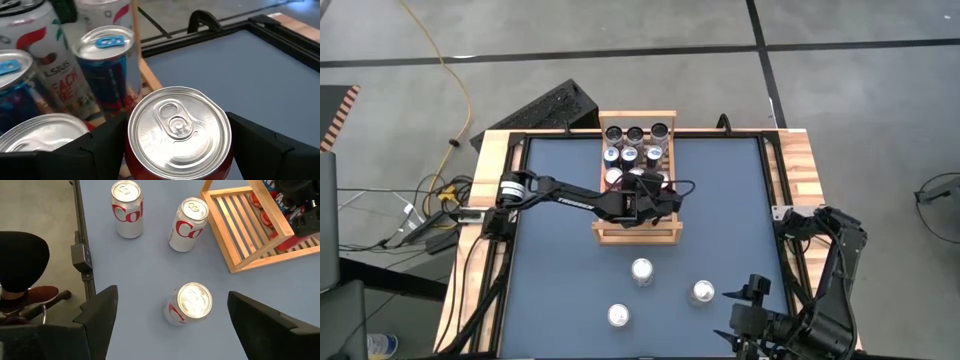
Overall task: Place canned beverage on shelf
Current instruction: Put the orange soda can on the shelf aligned with the other orange soda cans
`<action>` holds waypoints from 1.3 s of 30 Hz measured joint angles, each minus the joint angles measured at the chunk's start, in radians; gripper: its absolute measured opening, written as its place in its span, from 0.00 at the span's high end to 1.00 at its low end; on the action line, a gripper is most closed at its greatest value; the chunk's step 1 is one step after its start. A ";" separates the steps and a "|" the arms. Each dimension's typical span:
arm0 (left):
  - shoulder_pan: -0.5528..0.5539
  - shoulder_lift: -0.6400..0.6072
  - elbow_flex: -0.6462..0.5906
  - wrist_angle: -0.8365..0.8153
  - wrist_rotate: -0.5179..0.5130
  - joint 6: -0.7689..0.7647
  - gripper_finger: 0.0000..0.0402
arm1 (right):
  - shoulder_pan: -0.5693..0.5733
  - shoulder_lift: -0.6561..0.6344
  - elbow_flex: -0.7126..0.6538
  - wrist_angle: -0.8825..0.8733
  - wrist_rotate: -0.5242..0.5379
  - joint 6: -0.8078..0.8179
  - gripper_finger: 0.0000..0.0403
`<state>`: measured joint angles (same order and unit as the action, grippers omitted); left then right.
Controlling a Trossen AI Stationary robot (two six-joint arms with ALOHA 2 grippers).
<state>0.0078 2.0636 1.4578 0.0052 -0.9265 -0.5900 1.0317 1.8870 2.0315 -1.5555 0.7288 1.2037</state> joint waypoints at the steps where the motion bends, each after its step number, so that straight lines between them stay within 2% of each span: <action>1: 0.000 0.000 0.000 0.005 0.004 0.008 0.29 | 0.000 0.000 0.000 0.000 0.000 0.000 0.14; 5: 0.005 0.000 0.000 0.014 0.005 0.077 0.25 | 0.000 0.000 0.000 0.000 0.000 0.000 0.14; 12: 0.023 0.000 0.000 0.007 0.082 0.074 0.17 | 0.000 0.000 0.000 0.009 0.000 0.000 0.14; 18: 0.021 0.000 0.000 0.014 0.084 0.079 0.16 | 0.000 0.000 0.000 0.024 0.000 0.000 0.14; 27: 0.001 -0.001 0.000 0.084 0.101 0.189 0.16 | 0.000 0.000 0.000 0.030 0.002 0.000 0.14; 39: 0.002 -0.010 0.000 0.053 0.076 0.195 0.16 | 0.000 0.000 0.000 0.048 0.003 0.001 0.14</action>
<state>0.0101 2.0534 1.4578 0.0582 -0.8500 -0.3946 1.0317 1.8870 2.0315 -1.5072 0.7319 1.2052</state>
